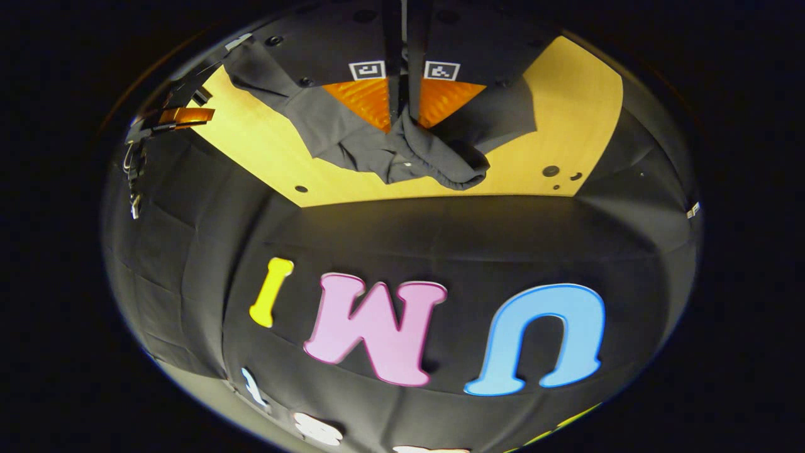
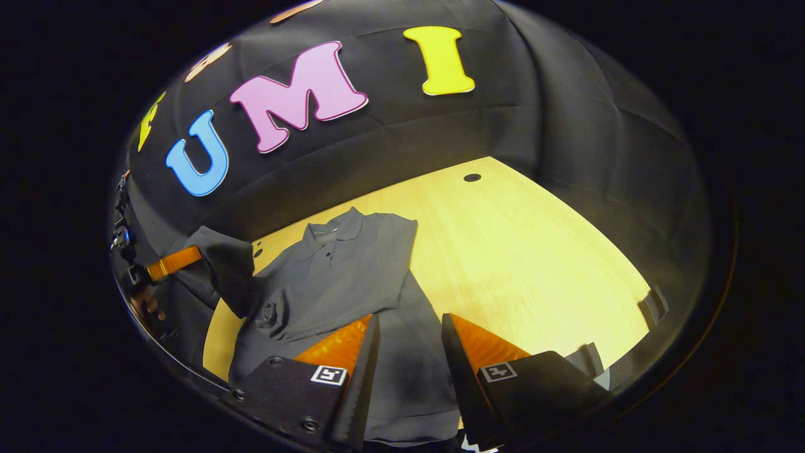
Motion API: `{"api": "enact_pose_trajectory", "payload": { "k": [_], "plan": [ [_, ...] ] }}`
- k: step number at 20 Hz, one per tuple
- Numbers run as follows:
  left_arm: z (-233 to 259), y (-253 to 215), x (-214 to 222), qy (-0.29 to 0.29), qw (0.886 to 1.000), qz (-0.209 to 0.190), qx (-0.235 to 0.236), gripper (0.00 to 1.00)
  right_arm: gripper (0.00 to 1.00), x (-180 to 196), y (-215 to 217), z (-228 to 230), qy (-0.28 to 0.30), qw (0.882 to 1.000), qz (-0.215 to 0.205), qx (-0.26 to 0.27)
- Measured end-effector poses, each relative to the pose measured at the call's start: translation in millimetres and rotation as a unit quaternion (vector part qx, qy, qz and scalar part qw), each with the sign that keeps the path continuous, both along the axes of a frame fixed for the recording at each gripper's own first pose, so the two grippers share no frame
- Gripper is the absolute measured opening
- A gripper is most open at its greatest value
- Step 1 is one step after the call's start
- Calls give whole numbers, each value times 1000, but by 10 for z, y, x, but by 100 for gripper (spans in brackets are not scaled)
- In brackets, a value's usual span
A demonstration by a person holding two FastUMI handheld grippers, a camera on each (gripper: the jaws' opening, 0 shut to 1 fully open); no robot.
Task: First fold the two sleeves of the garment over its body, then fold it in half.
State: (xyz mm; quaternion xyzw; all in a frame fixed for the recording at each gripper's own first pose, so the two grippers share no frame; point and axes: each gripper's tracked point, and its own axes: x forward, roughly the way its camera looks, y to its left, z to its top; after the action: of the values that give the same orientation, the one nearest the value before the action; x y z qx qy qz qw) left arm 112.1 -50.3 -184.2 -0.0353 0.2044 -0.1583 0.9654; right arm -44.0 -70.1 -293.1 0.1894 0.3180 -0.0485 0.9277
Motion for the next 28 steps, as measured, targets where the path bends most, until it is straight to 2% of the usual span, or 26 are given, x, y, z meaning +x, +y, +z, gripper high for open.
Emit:
{"api": "enact_pose_trajectory", "payload": {
  "k": [6,13,14,19,23,26,28],
  "plan": [
    [-539,-624,177,36,999,-14,18,8,62,-222,-311,-153,27,1000,-1,-6],
    [-1316,-1226,241,90,993,-43,61,8,62,-214,-513,-308,46,999,15,-6],
    [-1394,-1308,227,97,992,-48,62,5,62,-216,-524,-330,48,999,18,-6],
    [-1670,-1663,99,128,987,-82,57,22,63,-232,-571,-449,61,998,29,0],
    [-1702,-1802,-1,137,986,-89,39,45,63,-180,-525,-509,66,997,36,7],
    [-1523,-1888,-127,137,985,-103,-8,61,66,-170,-447,-520,67,997,45,7],
    [-1380,-1803,-177,130,987,-94,-27,74,70,-189,-373,-528,69,996,52,8]
  ]
}}
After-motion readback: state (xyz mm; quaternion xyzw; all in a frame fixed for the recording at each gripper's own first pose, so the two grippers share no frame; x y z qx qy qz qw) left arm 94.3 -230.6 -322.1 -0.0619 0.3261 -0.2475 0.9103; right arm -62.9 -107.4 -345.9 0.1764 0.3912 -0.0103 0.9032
